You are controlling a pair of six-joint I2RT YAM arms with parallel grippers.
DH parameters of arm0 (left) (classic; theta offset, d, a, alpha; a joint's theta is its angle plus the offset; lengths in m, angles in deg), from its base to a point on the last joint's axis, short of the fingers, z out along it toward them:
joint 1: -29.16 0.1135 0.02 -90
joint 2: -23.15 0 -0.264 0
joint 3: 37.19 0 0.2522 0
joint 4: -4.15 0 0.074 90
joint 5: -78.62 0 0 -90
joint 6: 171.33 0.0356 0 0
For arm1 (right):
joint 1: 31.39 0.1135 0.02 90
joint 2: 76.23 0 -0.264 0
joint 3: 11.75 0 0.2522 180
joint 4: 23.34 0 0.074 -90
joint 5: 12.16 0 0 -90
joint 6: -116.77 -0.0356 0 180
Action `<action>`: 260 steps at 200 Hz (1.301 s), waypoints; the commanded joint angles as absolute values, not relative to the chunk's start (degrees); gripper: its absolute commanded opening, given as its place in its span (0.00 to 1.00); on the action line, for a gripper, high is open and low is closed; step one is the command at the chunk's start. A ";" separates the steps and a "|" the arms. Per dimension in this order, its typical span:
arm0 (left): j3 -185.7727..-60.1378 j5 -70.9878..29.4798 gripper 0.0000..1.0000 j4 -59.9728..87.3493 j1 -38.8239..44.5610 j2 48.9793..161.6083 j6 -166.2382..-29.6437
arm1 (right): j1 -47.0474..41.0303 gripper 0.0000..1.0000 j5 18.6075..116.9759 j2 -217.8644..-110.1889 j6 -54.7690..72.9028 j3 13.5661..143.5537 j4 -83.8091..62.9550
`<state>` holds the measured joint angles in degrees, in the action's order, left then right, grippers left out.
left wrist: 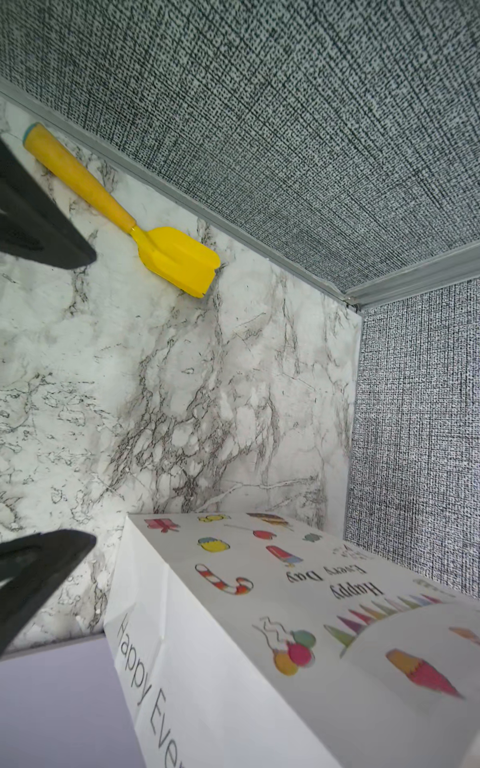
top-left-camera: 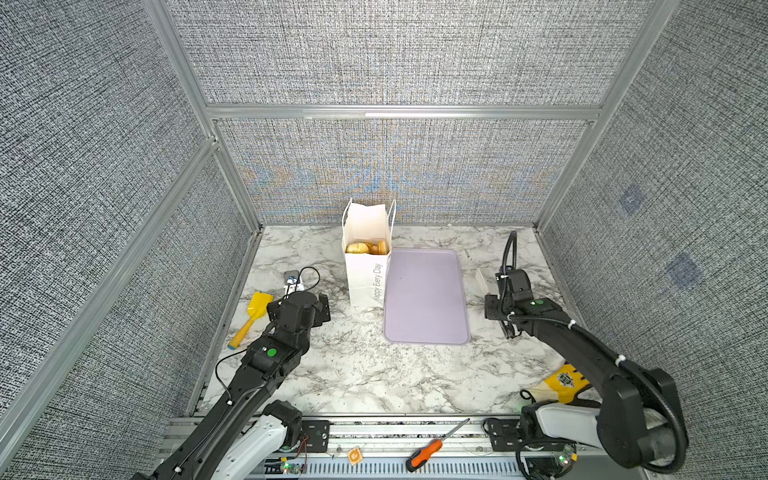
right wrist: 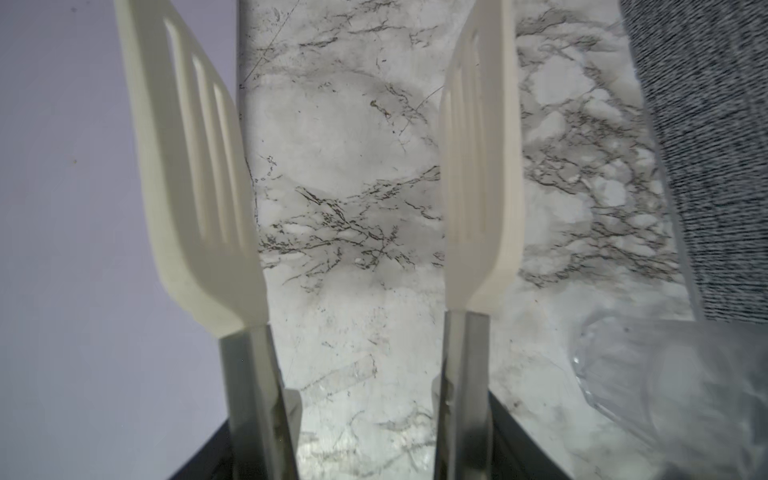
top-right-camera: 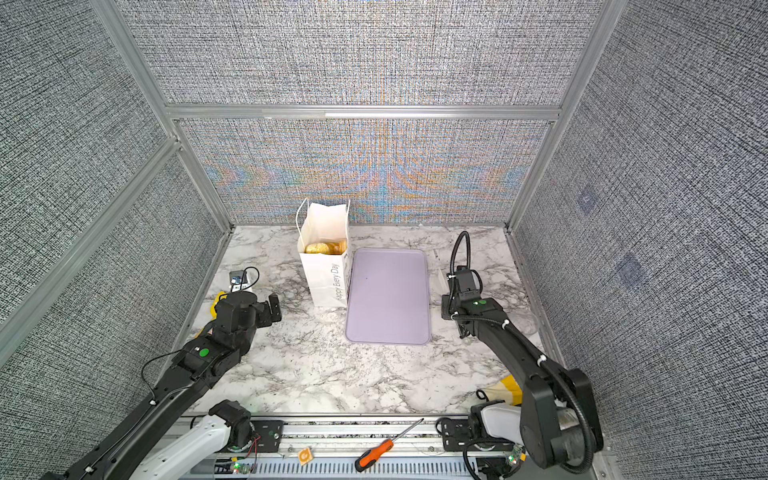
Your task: Place the fake bread into the paper bag
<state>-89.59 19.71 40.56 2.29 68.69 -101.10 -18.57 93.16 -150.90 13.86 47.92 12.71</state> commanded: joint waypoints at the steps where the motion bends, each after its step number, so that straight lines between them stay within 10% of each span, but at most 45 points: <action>1: -88.53 22.12 0.99 37.72 2.50 68.50 -102.51 | -20.40 0.65 88.45 -154.61 13.19 48.88 5.64; 104: -86.64 21.46 0.99 35.34 3.11 70.35 -104.16 | -23.04 0.66 85.13 -170.78 13.58 58.03 5.65; 171: -86.37 19.69 0.99 34.35 3.54 71.08 -104.31 | -23.13 0.89 84.82 -175.45 13.87 60.90 10.90; 260: -84.22 24.64 0.99 28.78 8.50 72.17 -105.57 | -22.51 1.00 87.06 -155.20 20.88 46.46 -1.87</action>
<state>-85.96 21.11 33.46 6.09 73.06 -105.39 -22.68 84.78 -162.40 16.53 52.05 6.70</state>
